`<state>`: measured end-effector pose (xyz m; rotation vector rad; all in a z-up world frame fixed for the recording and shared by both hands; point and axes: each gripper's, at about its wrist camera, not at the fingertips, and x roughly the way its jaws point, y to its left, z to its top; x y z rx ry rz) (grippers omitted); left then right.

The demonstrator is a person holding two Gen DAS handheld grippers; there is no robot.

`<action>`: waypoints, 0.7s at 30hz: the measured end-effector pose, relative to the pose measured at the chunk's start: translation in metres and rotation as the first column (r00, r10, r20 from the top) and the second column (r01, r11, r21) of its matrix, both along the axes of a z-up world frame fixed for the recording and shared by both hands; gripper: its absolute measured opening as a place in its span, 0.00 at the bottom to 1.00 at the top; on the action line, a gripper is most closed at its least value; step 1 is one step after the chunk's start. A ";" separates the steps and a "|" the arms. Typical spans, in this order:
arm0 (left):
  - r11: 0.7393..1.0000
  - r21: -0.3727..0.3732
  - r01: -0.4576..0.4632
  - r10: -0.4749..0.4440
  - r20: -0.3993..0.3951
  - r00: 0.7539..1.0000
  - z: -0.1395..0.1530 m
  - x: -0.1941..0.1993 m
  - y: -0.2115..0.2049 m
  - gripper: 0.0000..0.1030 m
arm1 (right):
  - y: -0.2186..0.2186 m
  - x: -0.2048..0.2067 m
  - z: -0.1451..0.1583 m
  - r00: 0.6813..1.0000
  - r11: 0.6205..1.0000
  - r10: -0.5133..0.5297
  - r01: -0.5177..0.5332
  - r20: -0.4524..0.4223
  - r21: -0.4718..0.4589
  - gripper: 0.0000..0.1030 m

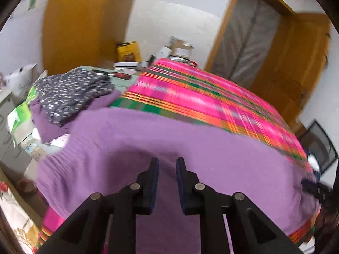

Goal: Fold clothes

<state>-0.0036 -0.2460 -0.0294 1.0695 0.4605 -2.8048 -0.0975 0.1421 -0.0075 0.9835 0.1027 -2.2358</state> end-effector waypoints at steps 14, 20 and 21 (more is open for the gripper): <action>0.998 -0.011 -0.064 0.064 0.025 0.998 -0.006 0.028 0.007 0.17 | 0.049 0.009 -0.014 0.993 0.993 -0.118 0.118 -0.004 0.019 0.38; 0.995 0.003 -0.105 0.104 0.040 0.994 -0.011 0.039 -0.001 0.17 | 0.062 0.013 -0.008 0.990 0.990 -0.139 0.139 0.000 -0.006 0.38; 0.994 0.002 -0.106 0.106 0.046 0.993 -0.011 0.042 -0.002 0.17 | 0.062 0.015 -0.006 0.991 0.991 -0.133 0.133 -0.003 -0.012 0.38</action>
